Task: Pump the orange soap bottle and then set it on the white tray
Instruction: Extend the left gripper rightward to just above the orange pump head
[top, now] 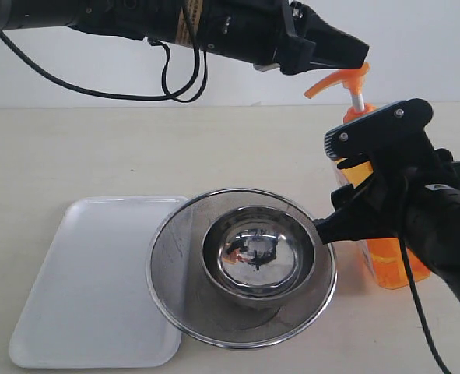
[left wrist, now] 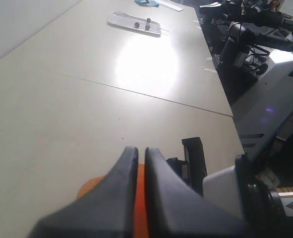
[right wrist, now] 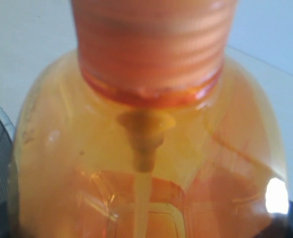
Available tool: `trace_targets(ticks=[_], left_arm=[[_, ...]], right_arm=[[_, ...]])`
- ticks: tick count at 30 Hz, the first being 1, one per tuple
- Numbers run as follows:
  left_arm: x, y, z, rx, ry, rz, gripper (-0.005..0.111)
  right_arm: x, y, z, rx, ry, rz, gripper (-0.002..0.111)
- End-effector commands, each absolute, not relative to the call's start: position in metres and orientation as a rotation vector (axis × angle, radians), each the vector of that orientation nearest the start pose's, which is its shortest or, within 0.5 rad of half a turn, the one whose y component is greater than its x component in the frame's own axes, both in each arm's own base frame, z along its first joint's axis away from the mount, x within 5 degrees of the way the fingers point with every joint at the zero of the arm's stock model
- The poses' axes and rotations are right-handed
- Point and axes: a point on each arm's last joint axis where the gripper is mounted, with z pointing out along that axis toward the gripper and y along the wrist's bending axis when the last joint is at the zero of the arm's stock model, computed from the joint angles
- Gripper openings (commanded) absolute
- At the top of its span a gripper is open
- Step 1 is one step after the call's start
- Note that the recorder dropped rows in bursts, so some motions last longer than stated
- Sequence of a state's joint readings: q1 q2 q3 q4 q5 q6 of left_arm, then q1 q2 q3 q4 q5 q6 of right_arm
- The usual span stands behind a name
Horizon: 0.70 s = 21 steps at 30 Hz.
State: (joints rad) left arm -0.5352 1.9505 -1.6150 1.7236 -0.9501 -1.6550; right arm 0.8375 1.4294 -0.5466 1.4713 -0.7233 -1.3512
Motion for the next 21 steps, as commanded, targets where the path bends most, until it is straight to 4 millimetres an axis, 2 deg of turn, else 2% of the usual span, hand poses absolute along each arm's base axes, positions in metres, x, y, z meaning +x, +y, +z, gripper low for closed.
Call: trace_targets(ticks=[1, 13, 21], left_arm=[[0.337, -0.289, 0.301, 1.262, 1.608, -1.180, 0.005], [0.343, -0.292, 0.284, 1.261, 1.647, -1.193, 0.005], [0.343, -0.292, 0.284, 1.261, 1.647, -1.193, 0.005]], right_arm=[[0.208, 0.141, 0.202, -0.450, 2.028, -0.285, 0.000], [0.208, 0.141, 0.202, -0.450, 2.028, -0.285, 0.000], [0.208, 0.141, 0.202, -0.450, 2.028, -0.285, 0.000]])
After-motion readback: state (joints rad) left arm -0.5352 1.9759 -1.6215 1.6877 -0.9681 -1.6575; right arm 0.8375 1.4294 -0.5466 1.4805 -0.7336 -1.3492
